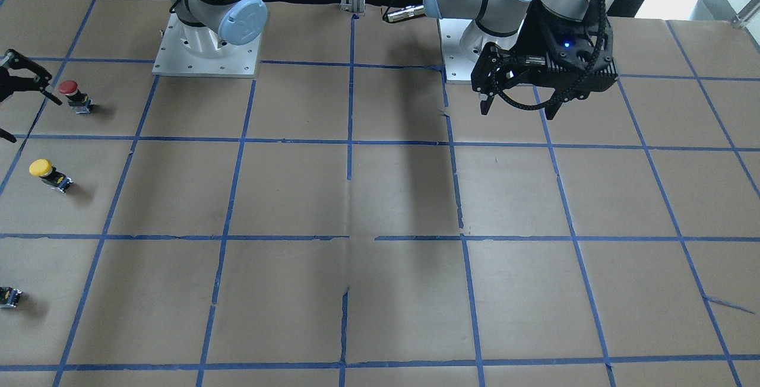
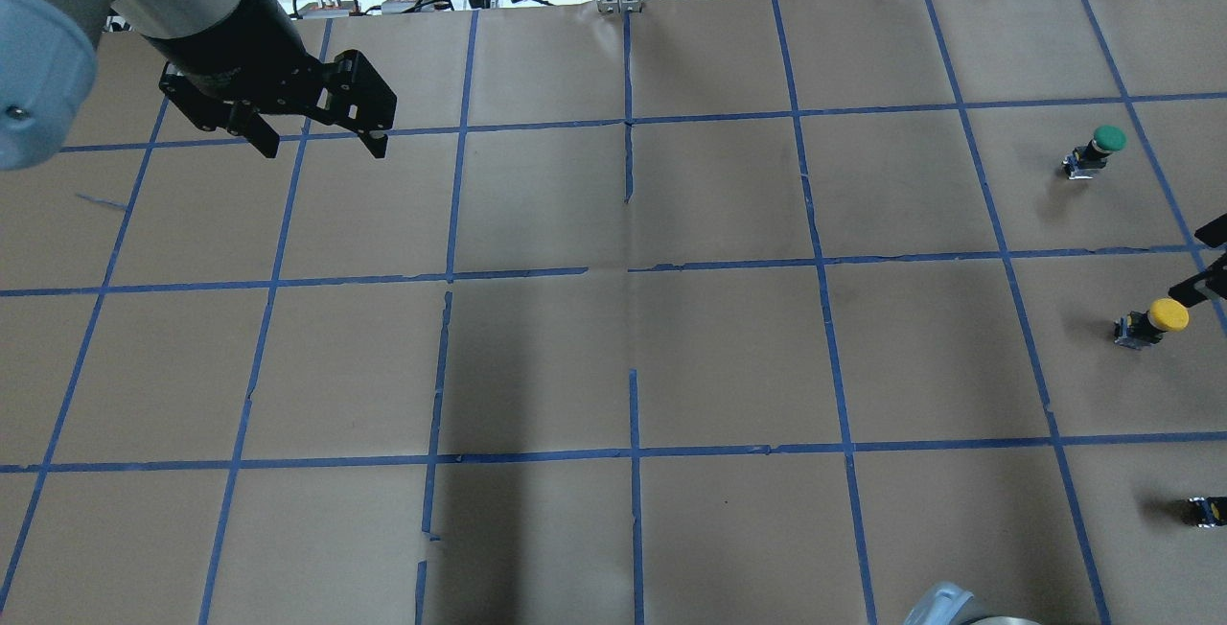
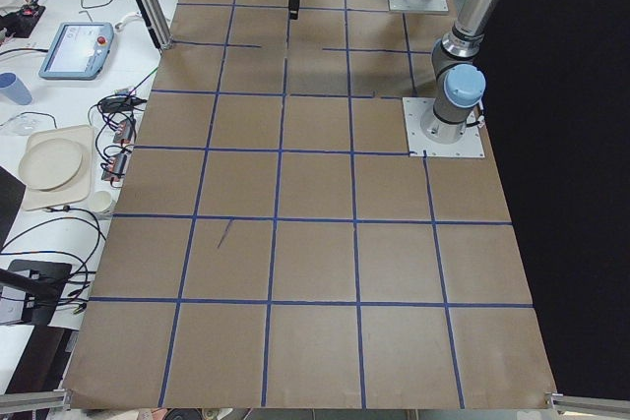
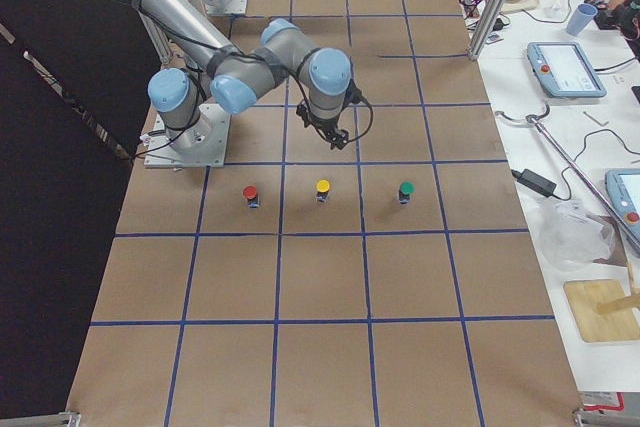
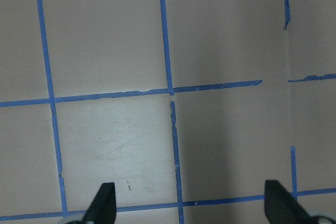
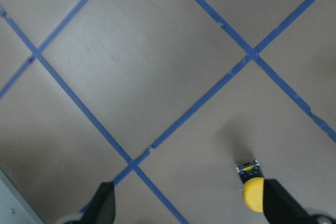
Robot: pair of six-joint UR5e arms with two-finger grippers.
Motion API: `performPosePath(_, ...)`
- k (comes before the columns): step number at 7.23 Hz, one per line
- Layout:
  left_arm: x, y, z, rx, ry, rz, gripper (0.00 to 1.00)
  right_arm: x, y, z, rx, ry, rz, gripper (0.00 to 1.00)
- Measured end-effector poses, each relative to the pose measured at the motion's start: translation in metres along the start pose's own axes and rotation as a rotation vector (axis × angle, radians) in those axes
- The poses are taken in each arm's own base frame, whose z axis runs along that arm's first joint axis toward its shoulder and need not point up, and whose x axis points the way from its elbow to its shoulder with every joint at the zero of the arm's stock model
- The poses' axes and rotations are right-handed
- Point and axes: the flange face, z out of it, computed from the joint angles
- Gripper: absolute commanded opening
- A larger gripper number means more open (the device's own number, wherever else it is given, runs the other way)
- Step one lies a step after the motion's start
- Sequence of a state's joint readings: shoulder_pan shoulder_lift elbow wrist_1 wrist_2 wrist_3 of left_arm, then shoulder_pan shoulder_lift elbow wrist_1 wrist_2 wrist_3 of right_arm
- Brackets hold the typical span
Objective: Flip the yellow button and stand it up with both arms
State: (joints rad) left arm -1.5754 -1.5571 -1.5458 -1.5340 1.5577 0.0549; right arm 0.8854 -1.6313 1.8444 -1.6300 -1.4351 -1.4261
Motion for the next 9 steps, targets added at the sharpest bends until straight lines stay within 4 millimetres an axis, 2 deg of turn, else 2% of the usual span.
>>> performPosePath(1, 0.000, -0.001, -0.001, 0.001, -0.002, -0.003, 0.99, -0.038, -0.021, -0.020, -0.001, 0.033, 0.166, 1.00)
performPosePath(3, 0.000, -0.002, -0.001, 0.001, -0.002, -0.016, 0.99, -0.101, -0.056, -0.041, -0.017, 0.069, 0.494, 1.00)
performPosePath(6, 0.000, -0.003, -0.001, 0.000, -0.002, -0.037, 0.99, -0.172, -0.117, -0.051, -0.014, 0.118, 0.840, 1.00)
performPosePath(7, 0.000, -0.003, 0.000, -0.001, -0.002, -0.038, 0.99, -0.196, -0.139, -0.055, -0.013, 0.119, 0.909, 1.00)
performPosePath(9, 0.000, -0.003, 0.000, -0.001, 0.000, -0.038, 0.99, -0.230, -0.175, -0.067, -0.057, 0.108, 0.982, 1.00)
